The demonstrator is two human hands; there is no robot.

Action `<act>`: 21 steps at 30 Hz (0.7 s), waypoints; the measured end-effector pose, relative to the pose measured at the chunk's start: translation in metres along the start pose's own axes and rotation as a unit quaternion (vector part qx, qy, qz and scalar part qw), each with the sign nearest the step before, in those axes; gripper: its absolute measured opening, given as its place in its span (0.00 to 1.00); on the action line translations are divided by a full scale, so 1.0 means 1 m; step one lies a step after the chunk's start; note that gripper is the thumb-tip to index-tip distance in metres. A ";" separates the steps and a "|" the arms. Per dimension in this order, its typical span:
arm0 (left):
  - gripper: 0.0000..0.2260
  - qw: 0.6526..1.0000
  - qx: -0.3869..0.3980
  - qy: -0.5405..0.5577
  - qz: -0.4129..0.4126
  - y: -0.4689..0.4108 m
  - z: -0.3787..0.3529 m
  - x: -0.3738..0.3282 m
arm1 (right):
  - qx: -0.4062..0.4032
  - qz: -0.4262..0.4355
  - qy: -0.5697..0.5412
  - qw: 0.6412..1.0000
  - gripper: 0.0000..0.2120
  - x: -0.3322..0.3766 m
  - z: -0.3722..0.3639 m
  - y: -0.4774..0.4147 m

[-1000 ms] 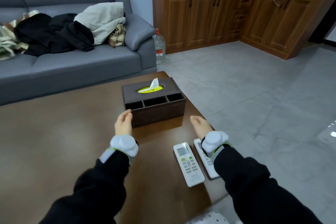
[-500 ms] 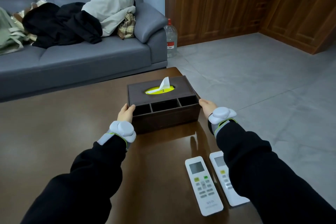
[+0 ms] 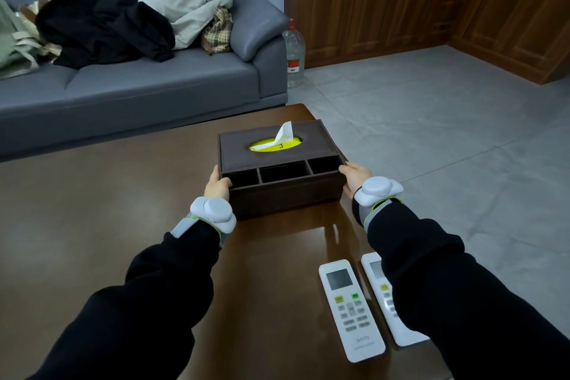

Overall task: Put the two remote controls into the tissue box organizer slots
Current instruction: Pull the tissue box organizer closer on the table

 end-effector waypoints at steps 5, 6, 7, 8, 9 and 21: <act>0.28 1.000 -0.007 0.007 -0.002 0.009 0.009 0.002 | 0.001 -0.006 -0.011 1.000 0.21 -0.006 -0.002 0.010; 0.28 1.000 -0.005 0.007 -0.003 0.013 0.014 0.002 | 0.007 -0.010 -0.008 1.000 0.22 -0.009 -0.004 0.014; 0.28 1.000 -0.003 0.007 -0.003 0.014 0.016 0.005 | 0.011 -0.015 -0.008 1.000 0.22 -0.011 -0.005 0.016; 0.28 1.000 0.001 0.008 0.000 0.016 0.020 0.007 | 0.014 -0.017 -0.013 1.000 0.22 -0.013 -0.007 0.020; 0.28 1.000 0.006 0.009 0.001 0.020 0.026 0.009 | 0.017 -0.017 -0.020 1.000 0.22 -0.016 -0.008 0.025; 0.29 0.999 -0.004 0.028 0.024 0.060 0.084 0.036 | 0.045 -0.024 -0.044 0.998 0.21 -0.051 -0.039 0.077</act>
Point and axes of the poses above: each hand's wrist, its own y-axis away from the middle knuckle, its own z-axis out of the back of the hand, x = y × z, the point moved 4 cm from there along -y, towards the middle knuckle, and after that the axes turned 13 degrees about -z, right-handed, at the moved point
